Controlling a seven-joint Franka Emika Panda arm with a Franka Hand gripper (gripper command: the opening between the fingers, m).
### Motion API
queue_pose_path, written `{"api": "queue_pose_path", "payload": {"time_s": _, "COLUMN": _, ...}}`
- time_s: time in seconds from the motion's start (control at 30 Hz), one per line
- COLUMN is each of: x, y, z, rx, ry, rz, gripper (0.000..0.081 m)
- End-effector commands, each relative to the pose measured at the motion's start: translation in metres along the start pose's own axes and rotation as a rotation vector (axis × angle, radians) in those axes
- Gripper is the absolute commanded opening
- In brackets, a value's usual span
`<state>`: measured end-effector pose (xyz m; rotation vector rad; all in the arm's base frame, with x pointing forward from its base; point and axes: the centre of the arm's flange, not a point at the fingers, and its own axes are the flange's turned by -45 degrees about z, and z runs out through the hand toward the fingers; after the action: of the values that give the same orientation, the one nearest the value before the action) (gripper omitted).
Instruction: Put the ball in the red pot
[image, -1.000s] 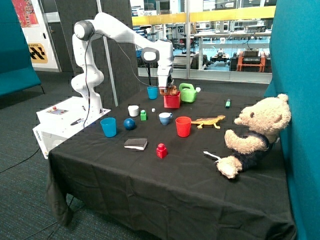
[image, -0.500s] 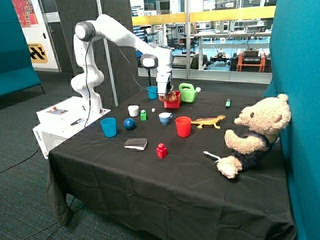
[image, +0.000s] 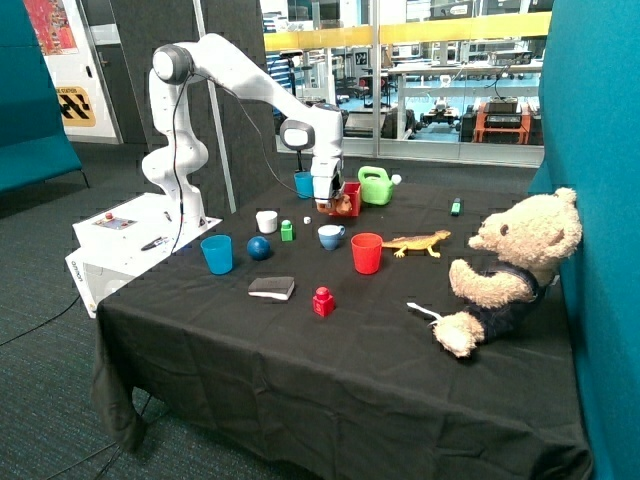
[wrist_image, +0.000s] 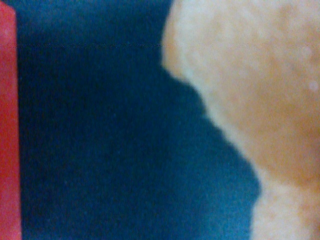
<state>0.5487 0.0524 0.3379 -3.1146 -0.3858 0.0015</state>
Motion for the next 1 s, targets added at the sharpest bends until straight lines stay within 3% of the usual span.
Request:
{"api": "queue_pose_path", "payload": {"time_s": 0.0, "x": -0.002, "y": 0.001, "z": 0.002, "rx": -0.0033, "ry": 0.0006, "rz": -0.006, "gripper": 0.0297}}
{"api": "queue_pose_path", "payload": {"time_s": 0.13, "x": -0.003, "y": 0.002, "z": 0.000, "rx": -0.0033, "ry": 0.0006, "rz": -0.004, "gripper": 0.0524}}
{"api": "queue_pose_path", "payload": {"time_s": 0.3, "x": -0.006, "y": 0.006, "z": -0.003, "rx": -0.0033, "ry": 0.0005, "rz": -0.013, "gripper": 0.0701}}
{"api": "queue_pose_path", "payload": {"time_s": 0.97, "x": -0.007, "y": 0.011, "z": 0.011, "rx": -0.0033, "ry": 0.0005, "rz": -0.016, "gripper": 0.0783}}
